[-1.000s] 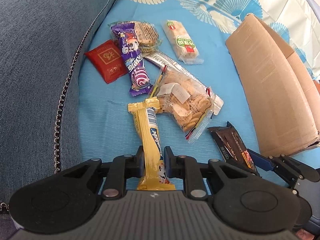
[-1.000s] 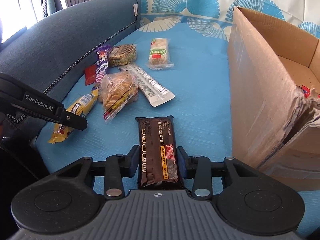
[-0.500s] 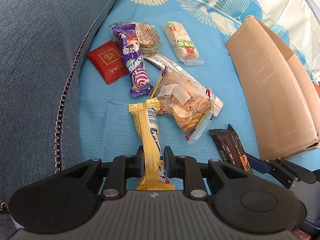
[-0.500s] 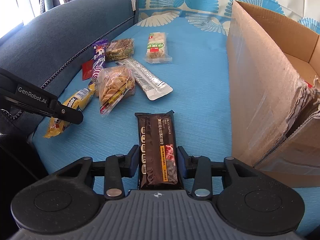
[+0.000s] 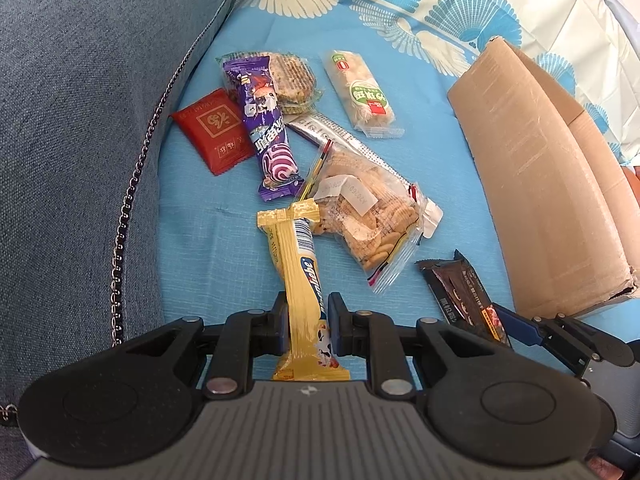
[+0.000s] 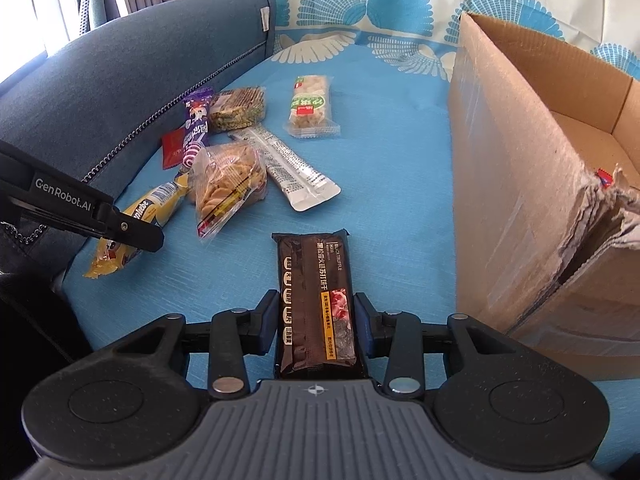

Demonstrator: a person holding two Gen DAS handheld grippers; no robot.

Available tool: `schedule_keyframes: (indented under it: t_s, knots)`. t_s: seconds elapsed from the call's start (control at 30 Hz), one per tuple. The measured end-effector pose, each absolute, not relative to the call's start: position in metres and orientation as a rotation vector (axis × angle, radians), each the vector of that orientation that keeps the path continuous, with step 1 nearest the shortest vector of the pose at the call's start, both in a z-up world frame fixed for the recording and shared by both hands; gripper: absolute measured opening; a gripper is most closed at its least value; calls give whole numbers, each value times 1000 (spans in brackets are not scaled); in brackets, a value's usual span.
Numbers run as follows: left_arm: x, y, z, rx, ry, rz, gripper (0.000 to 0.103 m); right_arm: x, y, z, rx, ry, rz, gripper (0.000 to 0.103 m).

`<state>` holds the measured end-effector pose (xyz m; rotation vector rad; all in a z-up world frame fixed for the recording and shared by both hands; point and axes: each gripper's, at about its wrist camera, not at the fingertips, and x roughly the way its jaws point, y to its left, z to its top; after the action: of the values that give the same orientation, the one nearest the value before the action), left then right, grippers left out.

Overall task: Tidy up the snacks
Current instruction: 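Lift the chocolate bar toward the box with the right tool while the left tool holds the yellow bar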

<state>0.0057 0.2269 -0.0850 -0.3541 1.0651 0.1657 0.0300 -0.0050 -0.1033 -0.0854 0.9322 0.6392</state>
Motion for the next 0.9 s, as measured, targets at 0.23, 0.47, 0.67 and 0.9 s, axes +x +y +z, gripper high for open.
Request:
schedule_keyframes:
  t_s: [0.23, 0.47, 0.67, 0.9]
  knots:
    - [5, 226, -83, -352, 1049, 163, 21, 27, -7, -93, -82, 866, 656, 41]
    - [3, 226, -81, -350, 1036, 160, 21, 24, -9, -87, -79, 832, 659, 41]
    - [0, 225, -78, -349, 1017, 161, 20, 22, -10, -82, -77, 805, 656, 41]
    - [-3, 225, -73, -349, 982, 163, 19, 16, -9, -72, -95, 760, 669, 41]
